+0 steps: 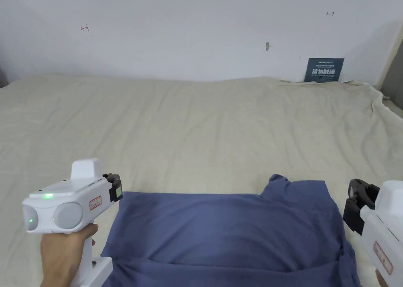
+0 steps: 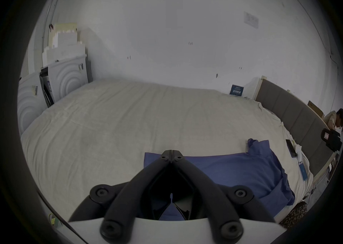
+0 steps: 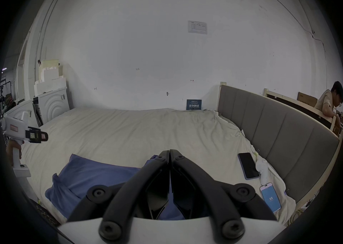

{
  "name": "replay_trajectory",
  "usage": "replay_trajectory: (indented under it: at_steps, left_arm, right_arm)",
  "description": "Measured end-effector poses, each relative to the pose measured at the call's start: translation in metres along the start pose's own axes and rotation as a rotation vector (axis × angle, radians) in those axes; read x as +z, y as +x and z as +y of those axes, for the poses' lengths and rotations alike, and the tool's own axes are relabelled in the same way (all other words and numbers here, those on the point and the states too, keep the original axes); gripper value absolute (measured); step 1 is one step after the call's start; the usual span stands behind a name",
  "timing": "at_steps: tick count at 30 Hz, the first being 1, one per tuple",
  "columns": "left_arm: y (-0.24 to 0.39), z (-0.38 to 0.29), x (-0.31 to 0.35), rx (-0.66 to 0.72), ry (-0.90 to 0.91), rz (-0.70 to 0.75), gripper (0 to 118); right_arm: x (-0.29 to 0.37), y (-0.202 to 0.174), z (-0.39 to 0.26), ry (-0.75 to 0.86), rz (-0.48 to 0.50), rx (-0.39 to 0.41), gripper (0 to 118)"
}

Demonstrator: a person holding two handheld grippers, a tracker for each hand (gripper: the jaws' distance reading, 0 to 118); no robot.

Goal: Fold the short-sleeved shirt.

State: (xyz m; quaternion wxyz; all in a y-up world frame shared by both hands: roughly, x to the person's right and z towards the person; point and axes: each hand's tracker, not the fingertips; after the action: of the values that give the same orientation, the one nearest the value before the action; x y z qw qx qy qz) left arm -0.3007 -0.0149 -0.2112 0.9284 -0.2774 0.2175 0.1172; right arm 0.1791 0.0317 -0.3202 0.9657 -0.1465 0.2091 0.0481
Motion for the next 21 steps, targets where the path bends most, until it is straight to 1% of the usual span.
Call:
replay_trajectory:
  at_steps: [3, 6, 7, 8, 9, 12, 13, 14, 17, 19, 20, 21]
  left_arm:
    - [-0.010, 0.009, -0.046, -0.025, -0.094, 0.026, 0]
    - [-0.023, 0.017, -0.090, -0.004, -0.176, 0.031, 0]
    - [-0.028, 0.019, -0.104, 0.014, -0.198, 0.031, 2]
    - [-0.033, 0.021, -0.117, 0.032, -0.234, 0.049, 9]
    - [-0.036, 0.022, -0.128, 0.041, -0.245, 0.055, 17]
    - [-0.046, 0.023, -0.163, 0.042, -0.334, 0.092, 73]
    - [-0.048, 0.021, -0.174, 0.043, -0.365, 0.104, 90]
    - [-0.045, 0.018, -0.179, 0.041, -0.367, 0.102, 96]
    - [-0.049, 0.009, -0.198, 0.050, -0.398, 0.108, 96]
    - [-0.052, 0.000, -0.211, 0.058, -0.425, 0.113, 94]
    - [-0.052, -0.004, -0.215, 0.053, -0.440, 0.115, 89]
    - [-0.051, -0.008, -0.217, 0.048, -0.440, 0.116, 81]
  right_arm:
    - [-0.019, 0.002, -0.001, -0.016, -0.001, -0.004, 0]
    - [-0.038, 0.004, -0.004, -0.038, -0.005, -0.010, 0]
    - [-0.044, 0.005, -0.006, -0.049, -0.006, -0.013, 0]
    - [-0.049, 0.004, -0.007, -0.057, -0.008, -0.014, 0]
    - [-0.055, 0.004, -0.009, -0.067, -0.010, -0.013, 0]
    - [-0.070, 0.003, -0.016, -0.098, -0.020, -0.012, 0]
    - [-0.075, 0.003, -0.019, -0.107, -0.021, -0.015, 0]
    - [-0.080, 0.003, -0.021, -0.119, -0.022, -0.018, 0]
    - [-0.093, 0.002, -0.028, -0.144, -0.027, -0.022, 0]
    - [-0.100, 0.001, -0.032, -0.158, -0.025, -0.026, 0]
    - [-0.100, -0.002, -0.033, -0.166, -0.024, -0.023, 0]
    - [-0.102, -0.003, -0.034, -0.172, -0.024, -0.020, 0]
